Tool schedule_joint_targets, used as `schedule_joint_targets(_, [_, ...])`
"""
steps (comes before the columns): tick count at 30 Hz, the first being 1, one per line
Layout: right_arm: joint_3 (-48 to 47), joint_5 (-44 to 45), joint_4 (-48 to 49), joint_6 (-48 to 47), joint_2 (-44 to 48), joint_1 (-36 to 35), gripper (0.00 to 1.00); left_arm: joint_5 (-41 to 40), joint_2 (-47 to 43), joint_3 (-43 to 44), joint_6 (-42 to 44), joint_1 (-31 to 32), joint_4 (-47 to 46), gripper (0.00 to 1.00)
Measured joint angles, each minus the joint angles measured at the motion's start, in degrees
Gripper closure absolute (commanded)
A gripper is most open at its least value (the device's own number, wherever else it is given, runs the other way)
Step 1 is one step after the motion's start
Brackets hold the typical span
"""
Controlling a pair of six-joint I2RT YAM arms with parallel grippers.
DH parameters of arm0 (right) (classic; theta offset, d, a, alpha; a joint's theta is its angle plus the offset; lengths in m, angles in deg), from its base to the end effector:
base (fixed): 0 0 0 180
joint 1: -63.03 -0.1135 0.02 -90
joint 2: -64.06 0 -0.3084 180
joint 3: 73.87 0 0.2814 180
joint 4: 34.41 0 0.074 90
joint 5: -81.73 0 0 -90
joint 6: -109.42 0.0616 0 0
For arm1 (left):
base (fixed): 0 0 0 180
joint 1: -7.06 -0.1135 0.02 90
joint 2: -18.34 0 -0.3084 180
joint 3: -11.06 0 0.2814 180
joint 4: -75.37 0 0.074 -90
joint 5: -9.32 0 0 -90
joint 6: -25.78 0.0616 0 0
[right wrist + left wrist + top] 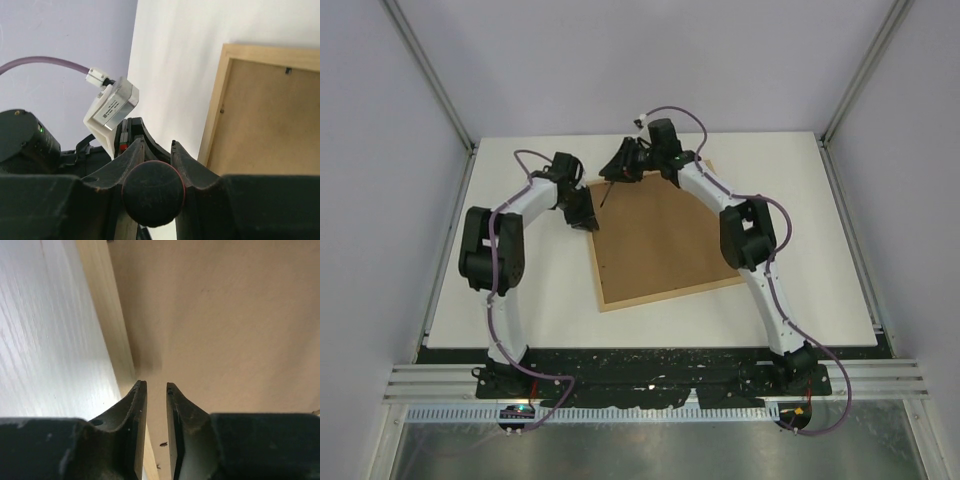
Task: Take the photo out of the frame
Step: Release the photo frame item from the photo frame, then adjust the photo frame at the center of the board.
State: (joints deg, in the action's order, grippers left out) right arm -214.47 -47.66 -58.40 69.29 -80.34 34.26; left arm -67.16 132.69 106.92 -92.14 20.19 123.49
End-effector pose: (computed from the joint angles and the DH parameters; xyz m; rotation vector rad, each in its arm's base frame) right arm 0.5589 0.3515 0.2177 -0.0661 2.3126 1.4908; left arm 0.4517 -0.1202 0.1823 -0.2919 2.7823 -0.5134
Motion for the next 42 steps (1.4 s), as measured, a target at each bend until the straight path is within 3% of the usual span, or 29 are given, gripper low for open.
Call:
schedule_joint_targets(13, [-1.79, -1.92, 7.58, -6.84, -6.10, 0.68, 0.92, -0.17, 4.13, 8.17, 2.82, -5.01, 2.23, 0.65])
schedule_joint_targets(22, [-2.03, -3.58, 7.87, -4.87, -8.37, 4.33, 0.92, -1.97, 6.75, 9.09, 2.82, -1.75, 3.82, 0.64])
schedule_joint_targets(24, [-2.03, -4.31, 8.35, -4.24, -8.37, 4.81, 0.92, -3.04, 7.52, 9.25, 2.86, -0.81, 4.17, 0.66])
schedule_joint_targets(29, [-2.03, -6.25, 8.26, -3.37, -8.35, 5.18, 0.92, -3.32, 7.74, 9.05, 2.34, -0.07, 4.52, 0.88])
schedule_joint_targets(33, [-1.95, -7.30, 7.85, -3.39, -8.33, 5.70, 0.92, -2.89, 6.71, 7.13, 0.85, 0.07, 2.58, 0.93])
schedule_joint_targets(38, [-0.24, -7.02, 7.48, -3.96, -7.56, 6.29, 0.92, -2.82, 5.22, 4.44, -0.76, 1.86, 0.37, 0.91])
schedule_joint_targets(42, [0.07, -6.10, 6.86, -4.72, -7.39, 6.51, 0.92, -2.16, 3.30, 1.03, -3.52, 5.64, -1.77, 0.80])
